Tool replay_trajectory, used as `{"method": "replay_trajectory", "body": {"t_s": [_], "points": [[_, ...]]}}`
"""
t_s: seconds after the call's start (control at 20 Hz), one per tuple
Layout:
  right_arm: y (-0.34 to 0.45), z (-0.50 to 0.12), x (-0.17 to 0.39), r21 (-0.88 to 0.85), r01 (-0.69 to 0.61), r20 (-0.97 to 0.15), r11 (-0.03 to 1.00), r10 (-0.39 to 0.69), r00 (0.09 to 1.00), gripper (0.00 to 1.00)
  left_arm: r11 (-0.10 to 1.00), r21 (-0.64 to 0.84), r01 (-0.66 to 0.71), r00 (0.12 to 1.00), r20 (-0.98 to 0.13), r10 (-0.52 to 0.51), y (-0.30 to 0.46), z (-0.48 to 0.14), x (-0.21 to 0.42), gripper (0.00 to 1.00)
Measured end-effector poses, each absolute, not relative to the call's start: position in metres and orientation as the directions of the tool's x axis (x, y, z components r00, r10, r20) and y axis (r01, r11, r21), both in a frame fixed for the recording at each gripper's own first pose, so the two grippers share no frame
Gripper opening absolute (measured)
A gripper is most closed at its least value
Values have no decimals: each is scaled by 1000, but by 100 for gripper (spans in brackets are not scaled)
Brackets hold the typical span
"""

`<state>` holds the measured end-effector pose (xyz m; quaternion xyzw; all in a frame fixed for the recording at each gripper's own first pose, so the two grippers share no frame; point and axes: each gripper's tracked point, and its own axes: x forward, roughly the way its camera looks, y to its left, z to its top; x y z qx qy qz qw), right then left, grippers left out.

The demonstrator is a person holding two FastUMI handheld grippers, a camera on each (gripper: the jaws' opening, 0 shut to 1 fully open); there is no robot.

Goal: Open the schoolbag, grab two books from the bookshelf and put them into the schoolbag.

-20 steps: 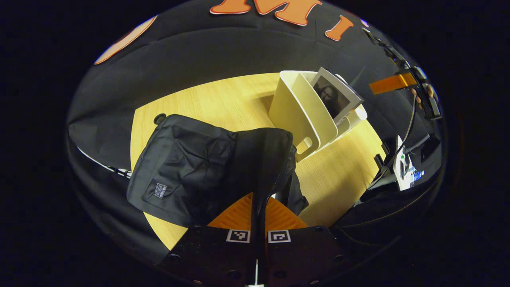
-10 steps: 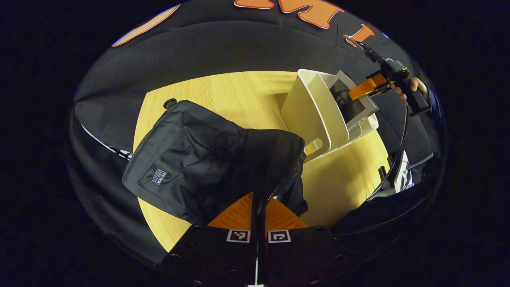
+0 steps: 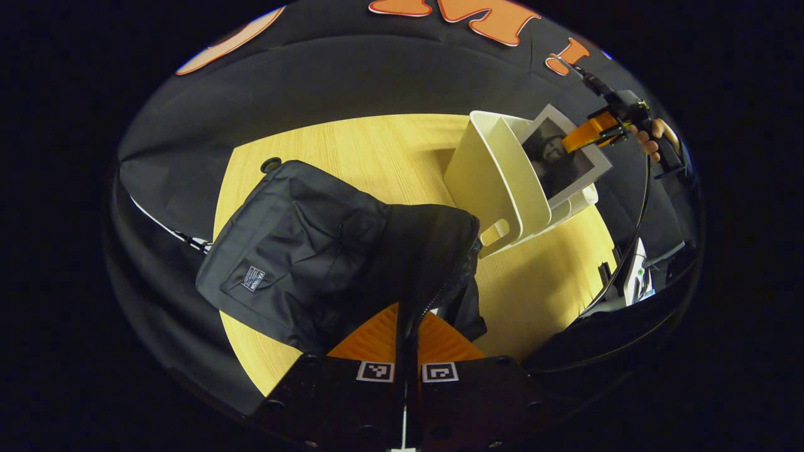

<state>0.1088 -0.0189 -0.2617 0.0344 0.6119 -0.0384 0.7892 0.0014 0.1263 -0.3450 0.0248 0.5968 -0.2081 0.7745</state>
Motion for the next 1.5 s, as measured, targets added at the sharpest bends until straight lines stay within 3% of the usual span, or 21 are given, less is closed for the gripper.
{"method": "replay_trajectory", "body": {"t_s": [0.65, 0.95, 1.5], "points": [[-1, -136, 40, 52, 161, -889, 986, -28, 457, 30, 867, -222, 447, 228, -909, -350, 134, -340, -1, 2], [34, -128, -4, 133, 194, -867, 972, 20, 498, 31, 821, -231, 521, 199, -903, -380, 138, -338, 5, 2], [144, -187, -48, 416, 237, -820, 878, 250, 515, 30, 728, -192, 659, 199, -888, -414, 159, -302, 32, 2]]}}
